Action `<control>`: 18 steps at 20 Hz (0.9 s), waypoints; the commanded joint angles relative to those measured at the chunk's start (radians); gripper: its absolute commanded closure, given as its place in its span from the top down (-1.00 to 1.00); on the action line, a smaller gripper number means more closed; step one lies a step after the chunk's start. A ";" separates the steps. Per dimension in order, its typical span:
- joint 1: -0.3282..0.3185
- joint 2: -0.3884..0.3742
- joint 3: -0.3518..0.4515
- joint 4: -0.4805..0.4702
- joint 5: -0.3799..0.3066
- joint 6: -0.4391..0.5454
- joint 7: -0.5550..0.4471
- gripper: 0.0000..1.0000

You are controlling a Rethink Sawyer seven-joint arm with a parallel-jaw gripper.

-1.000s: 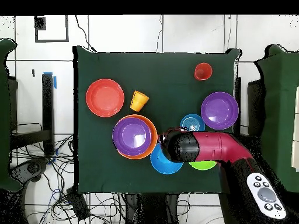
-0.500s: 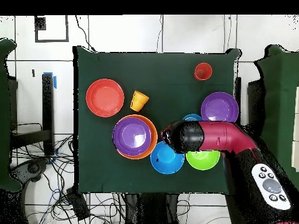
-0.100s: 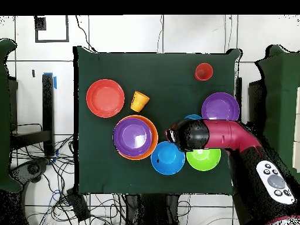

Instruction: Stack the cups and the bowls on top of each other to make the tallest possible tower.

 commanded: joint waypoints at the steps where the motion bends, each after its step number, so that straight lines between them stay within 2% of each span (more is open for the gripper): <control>1: -0.002 0.088 0.055 -0.091 -0.120 0.035 -0.201 1.00; 18: -0.060 0.140 0.078 -0.111 -0.207 0.019 -0.221 1.00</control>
